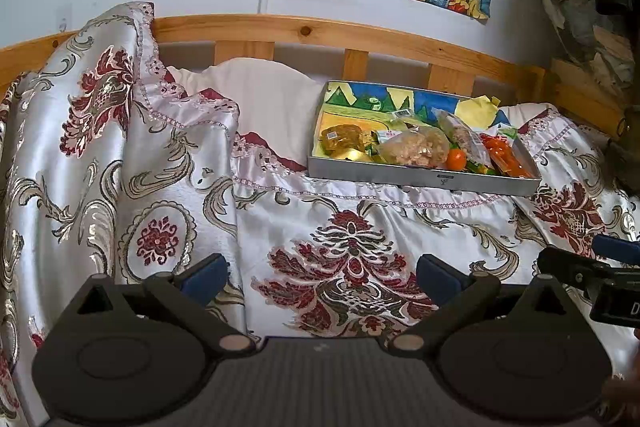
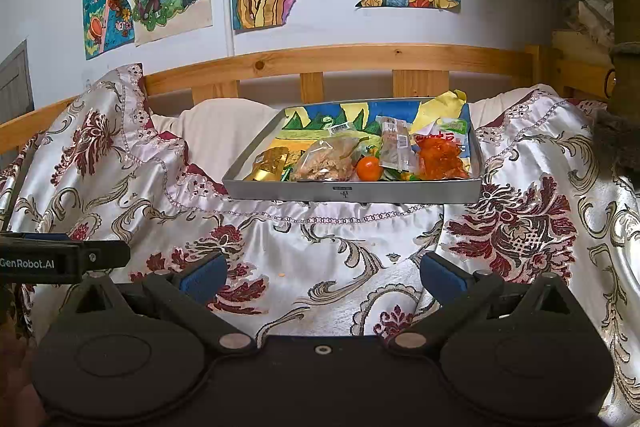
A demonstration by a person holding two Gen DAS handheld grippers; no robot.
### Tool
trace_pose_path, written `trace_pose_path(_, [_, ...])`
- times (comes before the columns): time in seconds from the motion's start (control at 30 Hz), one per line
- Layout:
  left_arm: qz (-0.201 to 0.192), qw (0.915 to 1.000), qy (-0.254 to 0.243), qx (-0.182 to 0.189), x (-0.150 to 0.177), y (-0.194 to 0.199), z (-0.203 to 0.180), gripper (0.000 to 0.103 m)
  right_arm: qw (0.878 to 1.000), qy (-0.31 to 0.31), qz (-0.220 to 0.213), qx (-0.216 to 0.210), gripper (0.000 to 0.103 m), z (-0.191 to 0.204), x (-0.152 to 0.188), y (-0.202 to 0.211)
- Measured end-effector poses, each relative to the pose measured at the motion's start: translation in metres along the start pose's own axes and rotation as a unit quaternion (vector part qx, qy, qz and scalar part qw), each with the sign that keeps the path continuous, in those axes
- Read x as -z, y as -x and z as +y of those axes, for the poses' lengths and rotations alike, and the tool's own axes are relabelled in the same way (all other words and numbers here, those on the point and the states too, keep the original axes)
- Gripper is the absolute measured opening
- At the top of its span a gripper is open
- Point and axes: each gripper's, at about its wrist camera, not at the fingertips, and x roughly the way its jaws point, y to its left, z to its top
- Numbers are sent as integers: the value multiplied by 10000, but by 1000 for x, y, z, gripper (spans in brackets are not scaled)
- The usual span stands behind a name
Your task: Organize snacks
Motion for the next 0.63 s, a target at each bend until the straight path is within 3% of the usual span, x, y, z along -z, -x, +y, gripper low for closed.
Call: trace_pose_path(0.63, [-59, 9999, -73, 74, 1, 2, -3, 103, 10000, 1, 14, 1, 102, 1, 0, 0])
